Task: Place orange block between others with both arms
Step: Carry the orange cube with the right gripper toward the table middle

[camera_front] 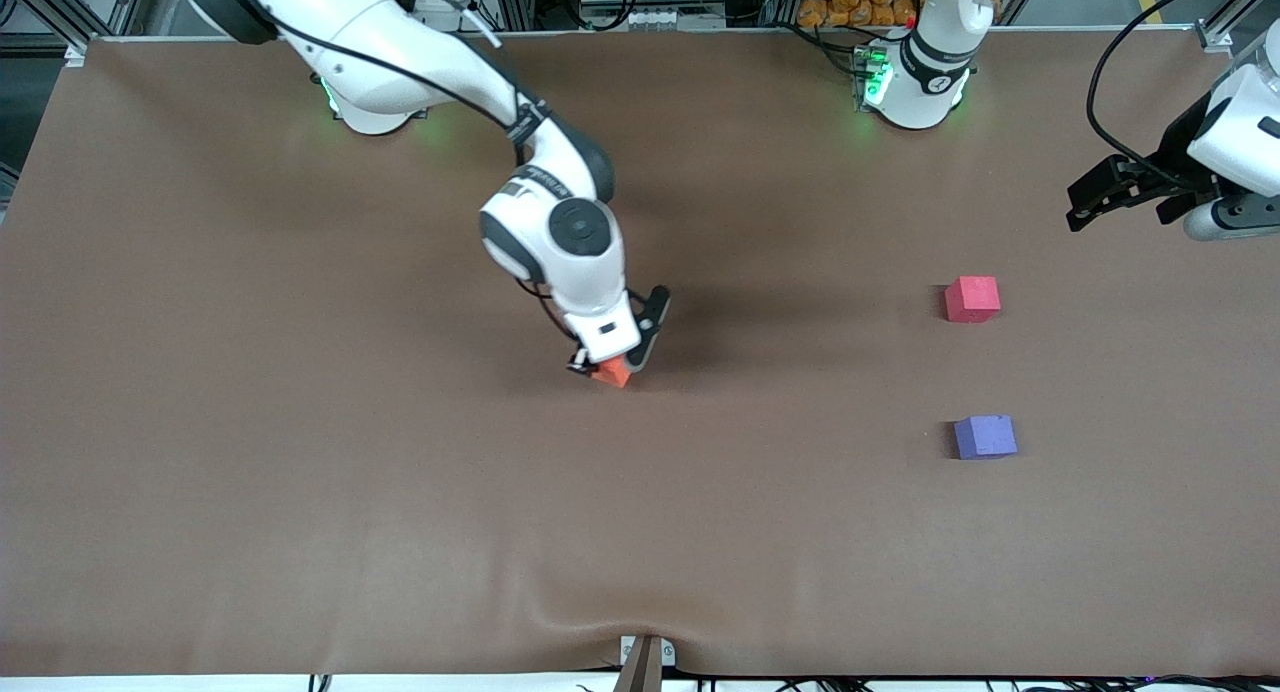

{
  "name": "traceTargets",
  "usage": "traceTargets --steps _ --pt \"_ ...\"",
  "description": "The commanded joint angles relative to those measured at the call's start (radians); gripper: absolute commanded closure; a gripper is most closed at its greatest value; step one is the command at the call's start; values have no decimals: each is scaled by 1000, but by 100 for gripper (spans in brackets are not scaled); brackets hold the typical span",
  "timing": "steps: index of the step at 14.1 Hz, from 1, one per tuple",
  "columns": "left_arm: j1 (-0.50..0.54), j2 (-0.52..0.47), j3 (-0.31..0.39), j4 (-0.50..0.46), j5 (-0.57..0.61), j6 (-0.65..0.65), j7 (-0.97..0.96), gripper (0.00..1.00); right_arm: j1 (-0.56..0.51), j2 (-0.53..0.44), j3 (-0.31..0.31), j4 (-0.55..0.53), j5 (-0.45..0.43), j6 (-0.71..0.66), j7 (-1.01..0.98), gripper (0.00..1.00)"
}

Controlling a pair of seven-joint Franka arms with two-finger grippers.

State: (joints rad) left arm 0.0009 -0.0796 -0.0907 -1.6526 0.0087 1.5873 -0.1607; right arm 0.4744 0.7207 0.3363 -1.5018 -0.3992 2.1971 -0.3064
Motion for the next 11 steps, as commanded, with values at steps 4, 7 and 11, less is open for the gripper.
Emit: traceTargets --steps 4,7,11 --pt "-2 29 -4 34 -24 -1 6 0 35 91 -8 98 -46 -7 -202 54" --pt "-2 52 -6 45 -22 0 3 0 33 100 -6 106 -43 -5 -308 0" --pt "-7 50 -15 45 -24 -1 12 0 24 60 1 118 -27 -19 -319 0"
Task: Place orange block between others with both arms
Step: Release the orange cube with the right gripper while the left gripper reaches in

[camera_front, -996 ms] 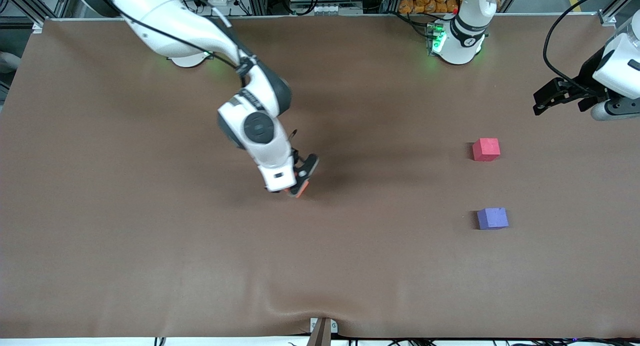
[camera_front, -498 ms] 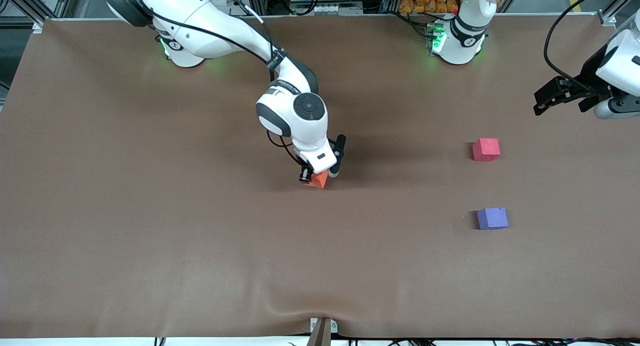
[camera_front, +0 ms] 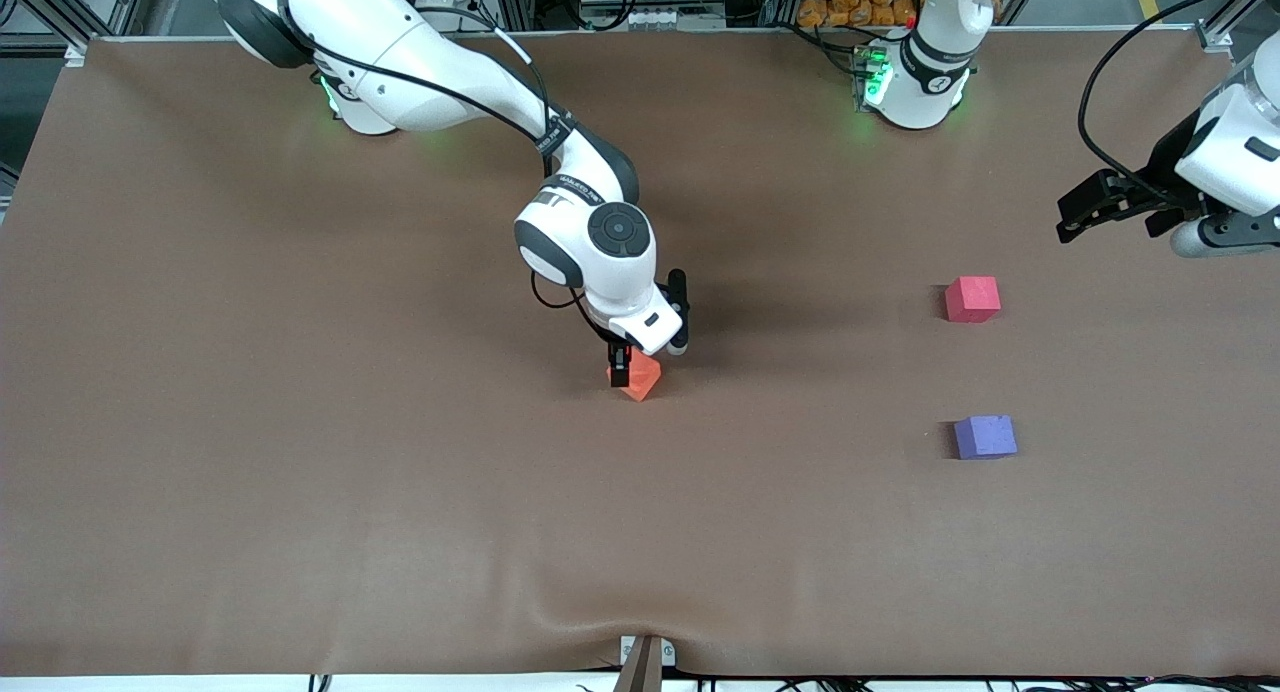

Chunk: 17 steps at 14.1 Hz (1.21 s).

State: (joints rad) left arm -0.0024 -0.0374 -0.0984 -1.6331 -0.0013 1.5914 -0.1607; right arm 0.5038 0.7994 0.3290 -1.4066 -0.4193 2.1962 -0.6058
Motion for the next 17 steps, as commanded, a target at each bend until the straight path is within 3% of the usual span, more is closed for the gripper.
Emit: traceTargets --steps 1,4,8,13,17 --pt "-5 8 -14 25 -13 -4 9 0 -11 -46 12 23 -4 -42 -20 0" --pt "-13 10 -15 27 -13 -4 -3 0 -80 -127 12 20 -1 -92 -17 0" --pt "-82 53 -15 33 -11 -2 -58 0 -275 -184 12 -21 -1 -107 -20 0" --pt "-275 267 -14 209 -2 15 -291 0 -565 -200 30 -57 -1 -116 -22 0" --pt "-419 399 -12 242 -2 206 -514 0 -726 -200 48 -57 -1 -141 -19 0"
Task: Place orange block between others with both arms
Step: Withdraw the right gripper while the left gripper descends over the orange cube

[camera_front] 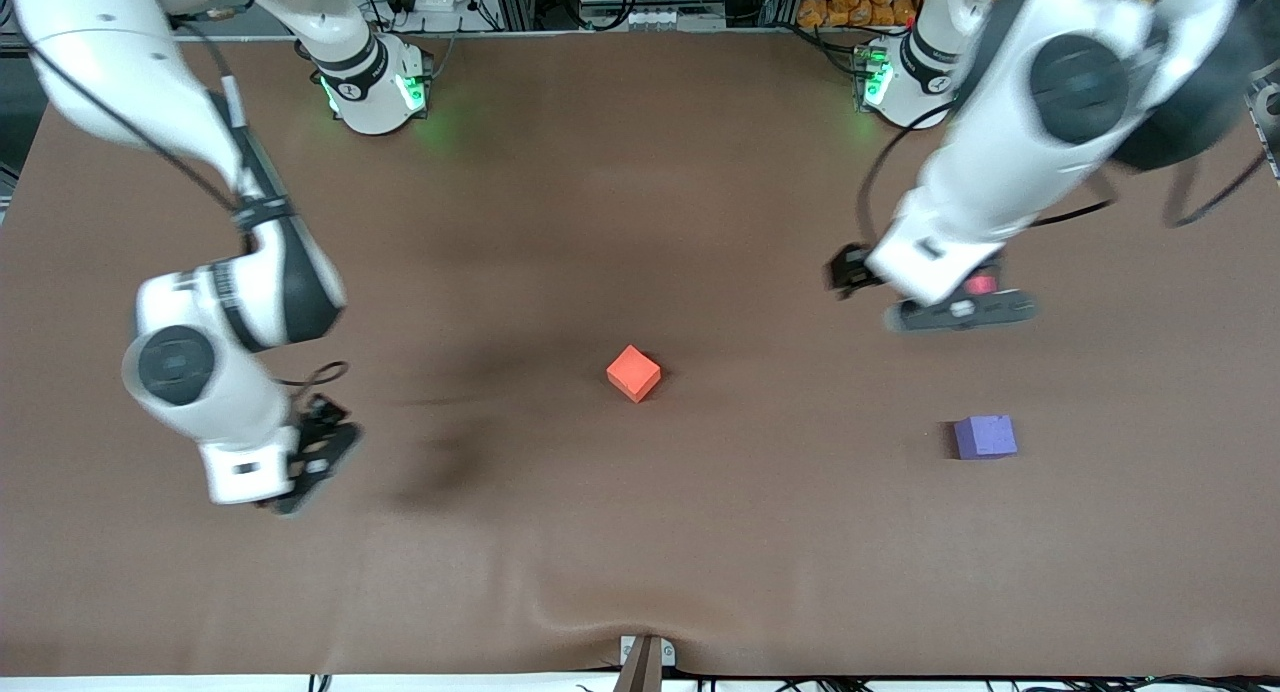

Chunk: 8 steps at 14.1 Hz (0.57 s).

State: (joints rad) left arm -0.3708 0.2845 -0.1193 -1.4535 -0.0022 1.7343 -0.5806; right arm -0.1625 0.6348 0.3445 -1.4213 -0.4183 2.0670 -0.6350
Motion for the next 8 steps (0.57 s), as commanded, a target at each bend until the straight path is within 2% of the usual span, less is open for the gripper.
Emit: traceTargets --steps 1,4,8 --pt "-84 129 9 88 -1 123 -157 0 -87 -32 33 -42 -2 -10 15 0" --pt "-177 286 20 194 -1 156 -245 0 -132 -26 33 -56 -2 -10 20 0" --pt "-261 386 42 209 -1 273 -340 0 -190 -30 34 -88 0 -19 28 0"
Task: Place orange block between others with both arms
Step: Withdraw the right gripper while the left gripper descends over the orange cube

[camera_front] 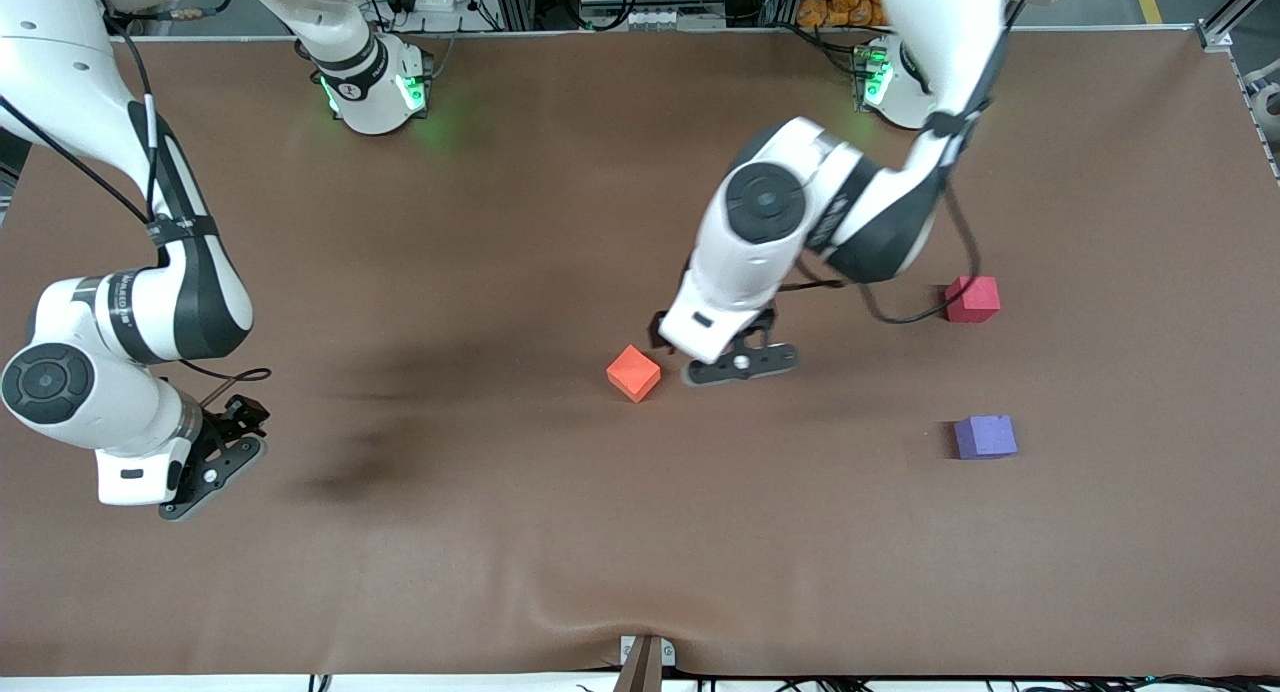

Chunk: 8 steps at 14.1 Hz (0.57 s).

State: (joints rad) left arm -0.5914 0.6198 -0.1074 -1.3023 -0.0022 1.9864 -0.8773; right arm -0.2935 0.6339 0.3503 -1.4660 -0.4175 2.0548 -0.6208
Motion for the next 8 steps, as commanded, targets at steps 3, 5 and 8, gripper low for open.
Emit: traceTargets --steps 3,5,8 --pt "-84 77 49 58 -2 86 -101 0 -122 -31 27 -50 86 -44 4 0" --pt "-87 104 48 60 -7 141 -129 0 -128 -31 26 -51 101 -54 13 0" --pt "-94 176 40 75 -9 242 -137 0 -119 -31 27 -48 108 -62 15 0"
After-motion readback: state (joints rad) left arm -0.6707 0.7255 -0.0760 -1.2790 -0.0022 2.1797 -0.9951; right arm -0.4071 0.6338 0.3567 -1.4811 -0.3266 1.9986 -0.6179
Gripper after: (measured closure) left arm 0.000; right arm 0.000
